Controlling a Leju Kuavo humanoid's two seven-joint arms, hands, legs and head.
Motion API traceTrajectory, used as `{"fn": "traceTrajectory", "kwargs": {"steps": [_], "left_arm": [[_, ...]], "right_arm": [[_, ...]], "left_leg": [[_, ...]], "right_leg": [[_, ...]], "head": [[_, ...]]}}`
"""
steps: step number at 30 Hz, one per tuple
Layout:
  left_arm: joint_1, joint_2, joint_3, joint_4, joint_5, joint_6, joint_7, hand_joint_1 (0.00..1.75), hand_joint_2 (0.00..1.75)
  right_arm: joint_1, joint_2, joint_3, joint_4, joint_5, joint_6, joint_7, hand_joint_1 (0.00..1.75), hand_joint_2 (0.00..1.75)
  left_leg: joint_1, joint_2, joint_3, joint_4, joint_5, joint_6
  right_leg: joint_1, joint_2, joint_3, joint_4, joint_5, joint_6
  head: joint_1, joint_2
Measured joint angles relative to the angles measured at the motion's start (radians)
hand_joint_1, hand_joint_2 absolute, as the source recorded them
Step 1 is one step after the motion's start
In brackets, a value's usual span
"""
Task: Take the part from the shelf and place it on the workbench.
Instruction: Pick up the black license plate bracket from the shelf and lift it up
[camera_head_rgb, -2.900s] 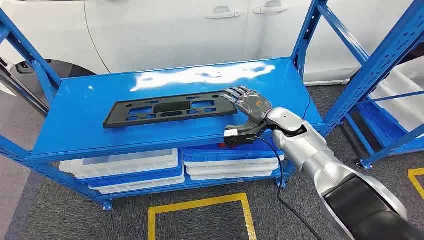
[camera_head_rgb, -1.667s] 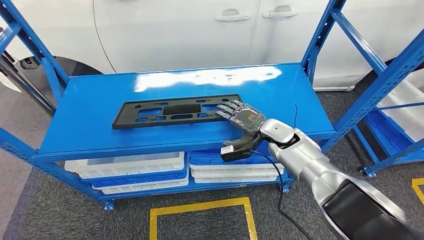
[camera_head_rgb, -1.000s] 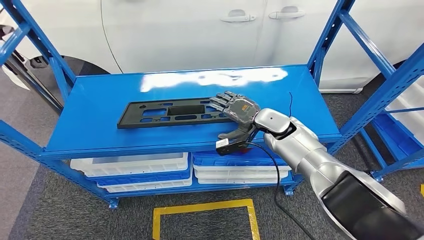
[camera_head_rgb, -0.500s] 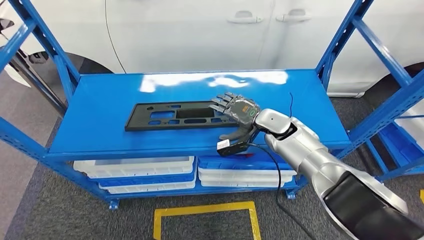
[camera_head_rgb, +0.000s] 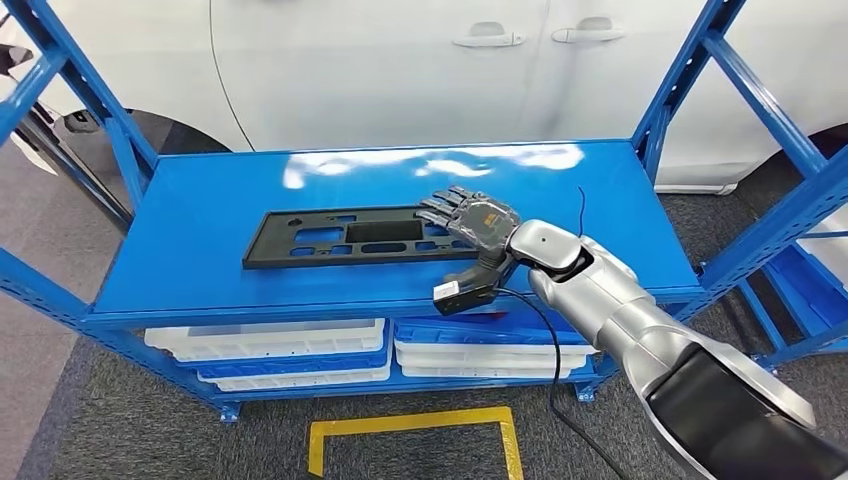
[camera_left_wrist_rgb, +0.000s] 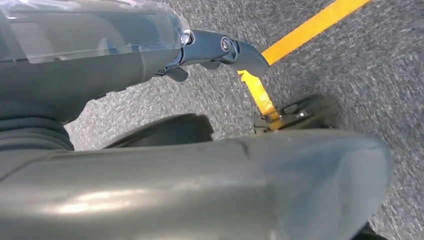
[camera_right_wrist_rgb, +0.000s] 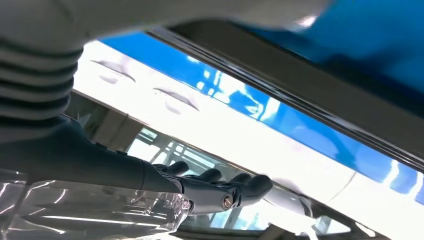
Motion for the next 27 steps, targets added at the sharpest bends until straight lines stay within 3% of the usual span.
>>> {"fn": "traceTrajectory", "kwargs": {"steps": [3, 4, 5, 6, 9, 11, 14, 16, 18, 19, 20, 21, 24, 25, 27], "left_arm": [[0.0, 0.0, 0.0, 0.0, -0.003, 0.0, -0.001, 0.0, 0.0], [0.0, 0.0, 0.0, 0.0, -0.003, 0.0, -0.001, 0.0, 0.0], [0.001, 0.0, 0.0, 0.0, -0.004, -0.001, -0.001, 0.0, 0.0], [0.001, 0.0, 0.0, 0.0, -0.006, -0.001, -0.001, 0.0, 0.0], [0.0, 0.0, 0.0, 0.0, -0.009, -0.002, -0.003, 0.0, 0.0], [0.0, 0.0, 0.0, 0.0, -0.01, -0.002, -0.006, 0.0, 0.0], [0.0, -0.001, 0.001, 0.0, -0.008, -0.002, -0.007, 0.0, 0.0], [-0.002, -0.001, 0.001, 0.0, -0.006, -0.002, -0.009, 0.0, 0.0], [-0.003, -0.001, 0.002, 0.0, -0.005, -0.002, -0.009, 0.0, 0.0], [-0.003, -0.001, 0.003, 0.0, -0.004, -0.002, -0.01, 0.0, 0.0], [-0.003, -0.001, 0.004, 0.0, -0.003, -0.002, -0.01, 0.0, 0.0], [-0.002, -0.001, 0.004, 0.0, -0.003, -0.002, -0.01, 0.0, 0.0], [-0.002, -0.004, 0.005, 0.0, -0.002, 0.0, -0.011, 0.0, 0.0], [-0.002, -0.005, 0.006, 0.0, -0.002, 0.0, -0.012, 0.0, 0.0], [-0.001, -0.007, 0.007, 0.0, -0.002, 0.0, -0.015, 0.0, 0.0]], "right_arm": [[0.003, -0.01, 0.012, 0.003, 0.012, 0.001, 0.005, 0.0, 1.75], [0.006, -0.013, 0.018, 0.006, 0.017, 0.001, 0.008, 0.0, 1.75], [0.009, -0.014, 0.023, 0.009, 0.021, 0.001, 0.012, 0.0, 1.75], [0.011, -0.015, 0.027, 0.011, 0.026, 0.002, 0.017, 0.0, 1.75], [0.009, -0.016, 0.039, 0.019, 0.035, 0.014, 0.026, 0.0, 1.75], [0.005, -0.016, 0.046, 0.024, 0.038, 0.025, 0.031, 0.0, 1.75], [0.004, -0.016, 0.054, 0.032, 0.042, 0.033, 0.035, 0.0, 1.75], [0.002, -0.012, 0.058, 0.037, 0.043, 0.034, 0.036, 0.85, 1.75], [0.002, -0.005, 0.062, 0.045, 0.045, 0.035, 0.036, 1.72, 1.75], [0.003, -0.002, 0.064, 0.049, 0.045, 0.035, 0.036, 1.75, 1.75], [0.005, 0.0, 0.066, 0.052, 0.045, 0.035, 0.036, 1.75, 1.75], [0.005, 0.001, 0.068, 0.054, 0.045, 0.035, 0.036, 1.75, 1.75], [0.0, 0.001, 0.072, 0.058, 0.042, 0.03, 0.036, 1.75, 1.75], [-0.003, 0.002, 0.073, 0.058, 0.04, 0.027, 0.036, 1.75, 1.75], [-0.008, 0.004, 0.075, 0.058, 0.035, 0.022, 0.038, 1.75, 1.75]], "left_leg": [[0.005, 0.008, -0.089, 0.178, -0.083, -0.016], [0.007, 0.008, -0.118, 0.227, -0.096, -0.02], [0.009, 0.009, -0.13, 0.241, -0.089, -0.022], [0.011, 0.009, -0.122, 0.215, -0.064, -0.024], [0.015, 0.004, -0.037, 0.024, 0.03, -0.021], [0.012, 0.0, -0.015, -0.029, 0.045, -0.006], [0.009, -0.001, -0.011, -0.035, 0.052, 0.019], [0.011, -0.001, -0.008, -0.041, 0.057, 0.029], [0.009, -0.001, -0.008, -0.041, 0.056, 0.033], [0.008, -0.002, -0.008, -0.04, 0.056, 0.035], [0.007, -0.002, -0.007, -0.039, 0.055, 0.036], [0.007, -0.003, -0.007, -0.038, 0.054, 0.036], [0.004, -0.005, -0.003, -0.034, 0.049, 0.032], [0.002, -0.004, -0.005, -0.033, 0.048, 0.029], [0.0, -0.001, -0.008, -0.034, 0.049, 0.021]], "right_leg": [[0.0, -0.004, 0.007, -0.005, -0.001, -0.007], [0.0, -0.005, 0.008, -0.004, -0.002, -0.007], [0.0, -0.005, 0.008, -0.004, -0.003, -0.006], [0.0, -0.004, 0.009, -0.002, -0.005, -0.005], [-0.001, -0.001, 0.011, 0.007, -0.013, 0.006], [0.001, 0.002, 0.01, 0.012, -0.017, 0.016], [-0.003, 0.002, 0.006, 0.018, -0.025, 0.032], [-0.007, 0.008, -0.022, 0.082, -0.066, 0.037], [-0.009, 0.017, -0.082, 0.216, -0.127, 0.04], [-0.009, 0.019, -0.11, 0.275, -0.146, 0.04], [-0.009, 0.019, -0.124, 0.303, -0.146, 0.04], [-0.009, 0.019, -0.119, 0.29, -0.127, 0.038], [-0.003, 0.009, -0.029, 0.099, -0.032, 0.023], [0.001, 0.004, -0.006, 0.051, -0.019, 0.02], [0.008, 0.001, 0.007, 0.021, -0.021, 0.016]], "head": [[0.0, 0.0], [0.0, 0.0], [0.0, 0.0], [0.0, 0.0], [0.0, 0.0], [0.0, 0.0], [0.0, 0.0], [0.0, 0.0], [0.0, 0.0], [0.0, 0.0], [0.0, 0.0], [0.0, 0.0], [0.0, 0.0], [0.0, 0.0], [0.0, 0.0]]}}
